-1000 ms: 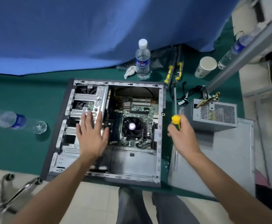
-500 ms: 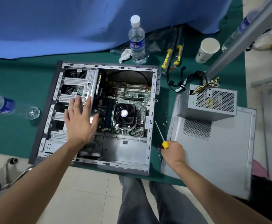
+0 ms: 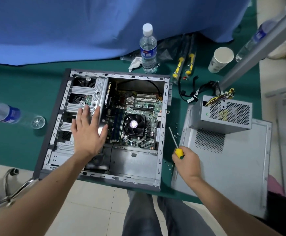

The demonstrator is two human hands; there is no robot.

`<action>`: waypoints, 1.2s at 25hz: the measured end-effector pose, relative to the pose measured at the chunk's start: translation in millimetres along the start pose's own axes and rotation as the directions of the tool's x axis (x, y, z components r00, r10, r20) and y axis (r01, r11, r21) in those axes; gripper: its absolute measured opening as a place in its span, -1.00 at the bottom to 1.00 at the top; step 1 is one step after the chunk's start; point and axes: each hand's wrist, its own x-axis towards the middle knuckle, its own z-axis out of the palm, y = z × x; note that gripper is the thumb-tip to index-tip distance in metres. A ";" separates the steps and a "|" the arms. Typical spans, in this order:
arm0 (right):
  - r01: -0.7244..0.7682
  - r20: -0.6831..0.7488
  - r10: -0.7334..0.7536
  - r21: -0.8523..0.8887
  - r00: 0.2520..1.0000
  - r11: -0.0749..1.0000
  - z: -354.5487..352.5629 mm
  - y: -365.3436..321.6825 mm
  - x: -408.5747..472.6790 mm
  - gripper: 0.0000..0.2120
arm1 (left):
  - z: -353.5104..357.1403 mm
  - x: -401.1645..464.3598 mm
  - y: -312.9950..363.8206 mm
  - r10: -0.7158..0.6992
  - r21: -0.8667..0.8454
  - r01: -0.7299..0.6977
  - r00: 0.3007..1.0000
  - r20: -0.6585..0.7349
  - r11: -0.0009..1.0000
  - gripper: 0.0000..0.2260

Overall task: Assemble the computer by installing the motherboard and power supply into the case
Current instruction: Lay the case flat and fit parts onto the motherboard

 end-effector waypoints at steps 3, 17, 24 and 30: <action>0.044 -0.106 -0.033 0.113 0.994 0.993 -21.7 -15.9 0.7 -0.95 | 0.5 -2.7 3.0 -0.001 0.009 0.001 1.000 0.019 1.000 -0.37; 0.004 0.178 -0.098 0.462 0.979 0.887 -18.9 -186.3 27.8 -0.89 | -5.9 3.1 4.1 0.022 -0.078 -0.015 0.996 0.090 0.997 -0.37; -0.020 0.486 -0.216 0.435 0.847 0.900 -10.1 -215.7 -0.7 -0.93 | -69.3 3.7 10.4 0.288 -0.758 -0.159 0.957 0.040 0.633 -0.67; -0.016 0.559 -0.276 0.461 0.782 0.887 -20.5 -221.3 -10.8 -0.95 | -99.1 2.1 29.1 0.340 -0.875 -0.131 0.939 0.041 0.467 -0.84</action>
